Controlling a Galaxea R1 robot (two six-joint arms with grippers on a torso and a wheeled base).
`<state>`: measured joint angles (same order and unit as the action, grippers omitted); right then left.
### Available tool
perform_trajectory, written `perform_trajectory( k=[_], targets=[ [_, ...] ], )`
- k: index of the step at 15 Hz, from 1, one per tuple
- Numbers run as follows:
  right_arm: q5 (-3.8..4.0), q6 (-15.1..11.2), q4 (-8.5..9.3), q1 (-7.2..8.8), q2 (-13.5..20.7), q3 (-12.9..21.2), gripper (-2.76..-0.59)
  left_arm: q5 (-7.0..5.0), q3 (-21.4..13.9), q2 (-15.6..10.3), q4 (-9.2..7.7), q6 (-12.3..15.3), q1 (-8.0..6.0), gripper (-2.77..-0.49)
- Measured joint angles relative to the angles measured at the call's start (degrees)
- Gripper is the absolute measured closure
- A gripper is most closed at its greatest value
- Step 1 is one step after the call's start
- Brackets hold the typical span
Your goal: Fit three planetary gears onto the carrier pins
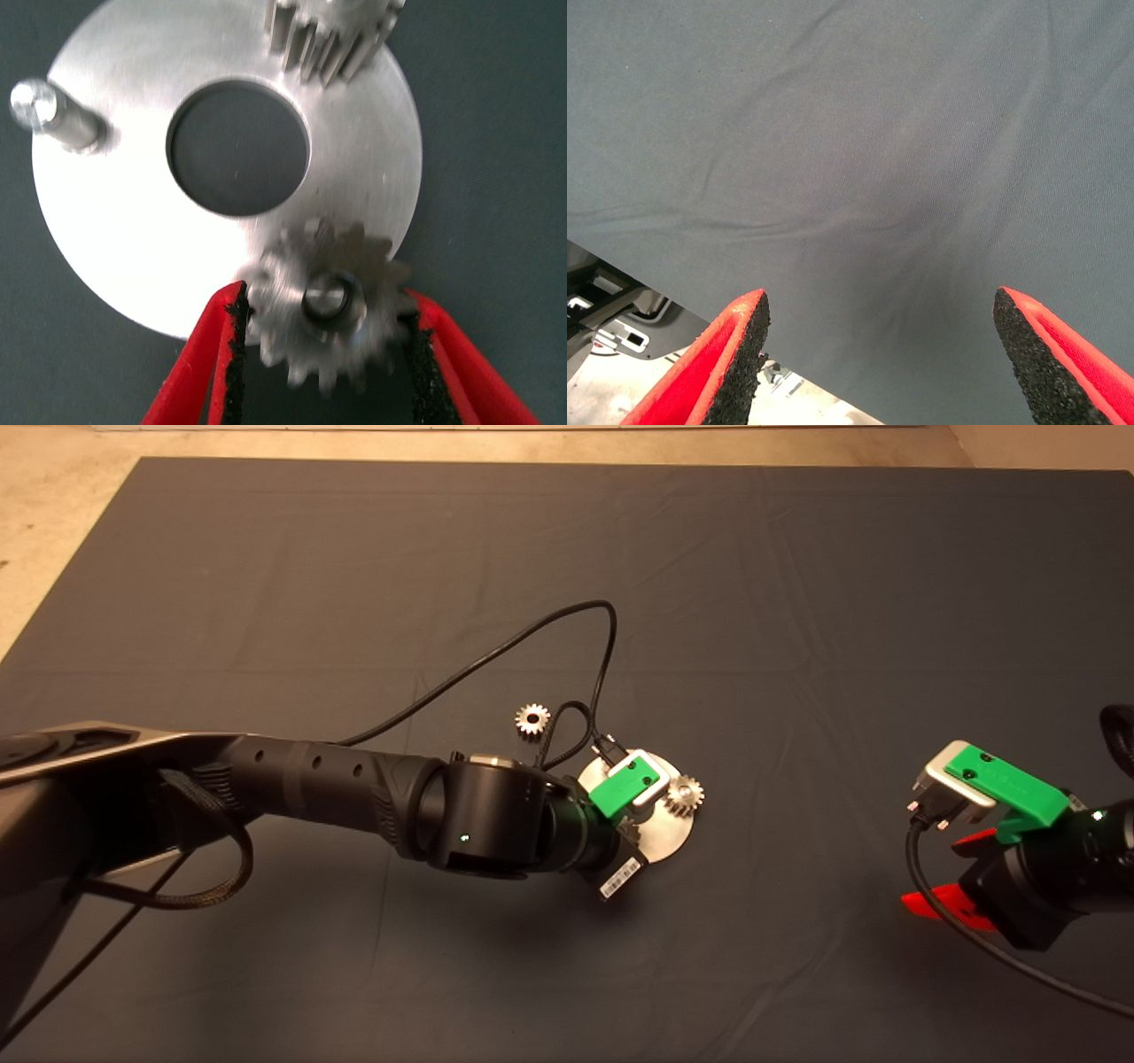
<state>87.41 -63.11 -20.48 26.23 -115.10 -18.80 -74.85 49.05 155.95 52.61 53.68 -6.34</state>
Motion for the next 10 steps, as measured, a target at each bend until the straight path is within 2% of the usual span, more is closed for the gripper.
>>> perform_trajectory(
  k=[2,4,10],
  targets=[
    [-0.01,0.0,0.01,0.0,-0.03,0.0,-1.86,-0.09,0.02,-0.11,-0.22,-0.02,0.0,-1.03],
    [-0.01,0.0,0.01,0.0,-0.05,0.0,-1.86,-0.24,0.02,-0.11,-0.16,-0.01,0.0,-1.16],
    [-0.04,0.0,0.01,-0.02,-0.16,0.0,-1.86,-0.37,0.02,-0.11,-0.37,-0.02,-0.19,-1.16]
  ],
)
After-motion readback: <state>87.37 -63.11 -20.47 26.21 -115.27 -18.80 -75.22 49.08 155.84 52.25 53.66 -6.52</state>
